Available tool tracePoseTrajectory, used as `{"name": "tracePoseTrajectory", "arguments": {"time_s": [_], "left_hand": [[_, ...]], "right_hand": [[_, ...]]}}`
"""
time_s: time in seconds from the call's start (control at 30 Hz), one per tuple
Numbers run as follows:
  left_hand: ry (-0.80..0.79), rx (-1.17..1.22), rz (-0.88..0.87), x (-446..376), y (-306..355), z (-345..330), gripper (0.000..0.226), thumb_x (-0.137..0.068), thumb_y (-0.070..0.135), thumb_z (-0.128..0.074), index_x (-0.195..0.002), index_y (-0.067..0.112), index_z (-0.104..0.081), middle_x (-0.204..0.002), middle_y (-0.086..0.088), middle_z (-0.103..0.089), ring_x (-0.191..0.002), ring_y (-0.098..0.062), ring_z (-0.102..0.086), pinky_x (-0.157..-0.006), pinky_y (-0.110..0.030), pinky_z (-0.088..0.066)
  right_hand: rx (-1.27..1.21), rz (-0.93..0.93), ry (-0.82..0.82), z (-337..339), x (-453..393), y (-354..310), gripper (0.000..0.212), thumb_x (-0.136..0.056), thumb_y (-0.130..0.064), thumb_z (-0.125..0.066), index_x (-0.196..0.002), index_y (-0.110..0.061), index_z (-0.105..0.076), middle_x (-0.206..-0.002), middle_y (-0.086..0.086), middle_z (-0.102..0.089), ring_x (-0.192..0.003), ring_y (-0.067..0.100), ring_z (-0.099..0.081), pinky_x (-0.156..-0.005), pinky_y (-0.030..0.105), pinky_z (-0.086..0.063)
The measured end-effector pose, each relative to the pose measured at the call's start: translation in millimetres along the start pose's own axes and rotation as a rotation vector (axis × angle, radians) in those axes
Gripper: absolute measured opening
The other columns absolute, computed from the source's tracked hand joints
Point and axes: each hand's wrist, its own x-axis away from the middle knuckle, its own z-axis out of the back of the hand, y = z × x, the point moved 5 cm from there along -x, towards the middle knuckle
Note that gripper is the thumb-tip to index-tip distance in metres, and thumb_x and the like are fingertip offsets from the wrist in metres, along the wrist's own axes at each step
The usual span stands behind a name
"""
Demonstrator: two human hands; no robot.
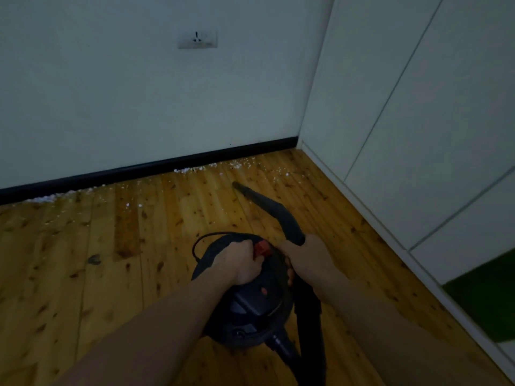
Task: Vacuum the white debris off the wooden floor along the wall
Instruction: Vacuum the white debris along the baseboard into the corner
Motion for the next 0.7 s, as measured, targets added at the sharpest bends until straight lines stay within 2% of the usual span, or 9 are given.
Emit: {"name": "tracePoseTrajectory", "arguments": {"time_s": [0.17,0.23,0.3,0.4,0.47,0.57,0.7], "left_hand": [[0.014,0.056,0.120,0,5,0,0.069,-0.093,0.080,-0.040,-0.102,0.015,-0.063,-0.106,-0.009,-0.068,-0.090,-0.026,-0.064,-0.078,-0.036,-0.052],[0.061,0.014,0.108,3,9,1,0.060,-0.097,0.077,-0.036,-0.099,0.022,-0.061,-0.108,-0.009,-0.069,-0.095,-0.027,-0.067,-0.082,-0.039,-0.055],[0.102,-0.020,0.084,3,15,2,0.045,-0.101,0.071,-0.035,-0.100,0.032,-0.058,-0.108,-0.007,-0.068,-0.096,-0.026,-0.067,-0.080,-0.038,-0.055],[0.165,-0.019,0.105,-5,20,6,0.059,-0.099,0.074,-0.034,-0.093,0.022,-0.061,-0.093,-0.002,-0.066,-0.085,-0.023,-0.065,-0.070,-0.034,-0.050],[0.173,-0.033,0.120,-11,23,8,0.060,-0.099,0.074,-0.035,-0.089,0.020,-0.059,-0.086,0.000,-0.061,-0.079,-0.022,-0.062,-0.068,-0.034,-0.048],[0.182,-0.033,0.109,-19,24,9,0.060,-0.099,0.074,-0.035,-0.085,0.021,-0.057,-0.088,-0.001,-0.064,-0.081,-0.022,-0.064,-0.071,-0.035,-0.051],[0.176,-0.032,0.087,-33,19,14,0.059,-0.098,0.075,-0.034,-0.086,0.021,-0.057,-0.092,-0.001,-0.066,-0.081,-0.020,-0.062,-0.073,-0.035,-0.052]], "right_hand": [[-0.008,-0.033,0.071,23,3,5,0.036,-0.098,-0.020,-0.065,-0.066,-0.010,-0.052,-0.047,0.004,-0.051,-0.039,0.019,-0.050,-0.045,0.030,-0.044],[-0.021,-0.059,0.112,38,0,10,0.033,-0.094,-0.021,-0.067,-0.066,-0.011,-0.054,-0.054,0.005,-0.054,-0.045,0.019,-0.051,-0.051,0.032,-0.044],[-0.053,-0.100,0.144,57,-4,14,0.025,-0.093,-0.020,-0.067,-0.074,-0.010,-0.056,-0.061,0.007,-0.055,-0.053,0.021,-0.053,-0.058,0.035,-0.045],[-0.116,-0.149,0.171,85,-11,20,0.019,-0.095,-0.018,-0.068,-0.083,-0.007,-0.059,-0.064,0.008,-0.058,-0.059,0.025,-0.056,-0.066,0.040,-0.049],[-0.121,-0.155,0.191,96,-15,22,0.022,-0.096,-0.018,-0.067,-0.079,-0.008,-0.057,-0.058,0.005,-0.056,-0.055,0.024,-0.053,-0.066,0.041,-0.047],[-0.133,-0.163,0.232,98,-21,24,0.023,-0.099,-0.015,-0.064,-0.079,-0.011,-0.054,-0.056,0.006,-0.053,-0.052,0.022,-0.049,-0.064,0.039,-0.044],[-0.152,-0.170,0.254,95,-34,20,0.016,-0.093,-0.018,-0.067,-0.082,-0.012,-0.057,-0.068,0.009,-0.056,-0.061,0.023,-0.052,-0.064,0.037,-0.044]]}}
